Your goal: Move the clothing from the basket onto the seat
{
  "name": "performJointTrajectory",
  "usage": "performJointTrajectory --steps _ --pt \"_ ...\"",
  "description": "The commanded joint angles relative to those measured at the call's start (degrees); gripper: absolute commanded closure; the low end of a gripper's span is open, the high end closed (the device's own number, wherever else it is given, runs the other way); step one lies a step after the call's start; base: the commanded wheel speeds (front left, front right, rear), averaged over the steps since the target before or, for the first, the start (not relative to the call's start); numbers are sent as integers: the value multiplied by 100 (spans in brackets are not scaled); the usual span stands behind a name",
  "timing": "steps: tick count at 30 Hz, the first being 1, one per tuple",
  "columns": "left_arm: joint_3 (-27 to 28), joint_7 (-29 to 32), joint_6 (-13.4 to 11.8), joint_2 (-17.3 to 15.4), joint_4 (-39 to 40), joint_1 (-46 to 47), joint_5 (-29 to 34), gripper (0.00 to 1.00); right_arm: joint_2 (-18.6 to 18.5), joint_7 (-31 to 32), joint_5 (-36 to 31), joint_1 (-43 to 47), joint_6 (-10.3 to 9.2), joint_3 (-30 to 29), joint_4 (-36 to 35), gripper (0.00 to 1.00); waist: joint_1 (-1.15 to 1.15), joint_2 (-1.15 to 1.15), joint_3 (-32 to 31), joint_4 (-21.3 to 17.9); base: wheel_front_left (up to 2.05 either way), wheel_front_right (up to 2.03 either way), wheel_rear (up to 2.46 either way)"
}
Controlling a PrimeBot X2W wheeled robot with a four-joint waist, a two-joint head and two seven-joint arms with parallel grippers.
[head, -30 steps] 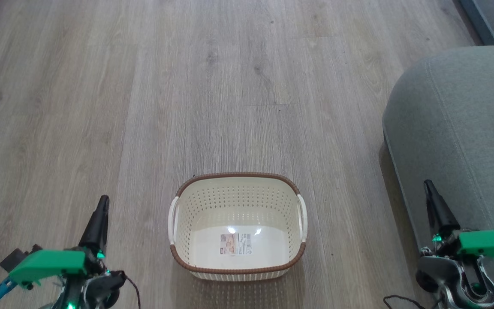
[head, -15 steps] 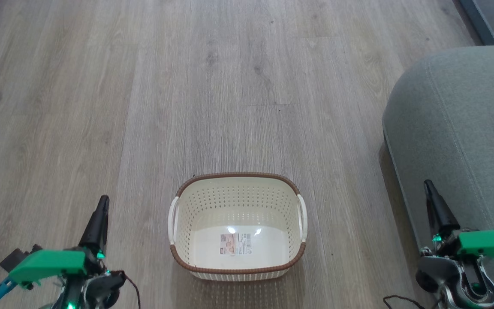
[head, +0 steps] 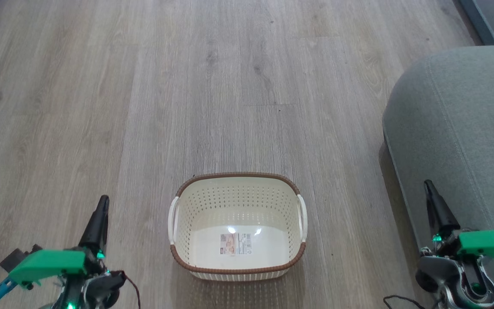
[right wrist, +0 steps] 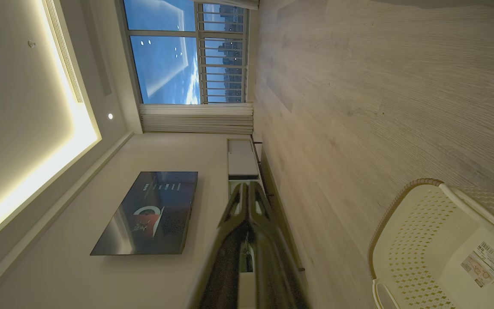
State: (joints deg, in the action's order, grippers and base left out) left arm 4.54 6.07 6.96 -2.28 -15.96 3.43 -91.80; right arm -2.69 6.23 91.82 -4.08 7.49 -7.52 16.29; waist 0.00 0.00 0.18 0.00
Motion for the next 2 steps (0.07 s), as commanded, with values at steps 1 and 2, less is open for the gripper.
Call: performJointTrajectory --steps 1,2 --pt "197 42 53 -60 191 276 -37 100 -19 25 35 -211 0 100 -226 100 0 0 0 0 0 0 0" --pt "197 42 53 -60 191 276 -37 100 -19 25 35 -211 0 100 -226 100 0 0 0 0 0 0 0"
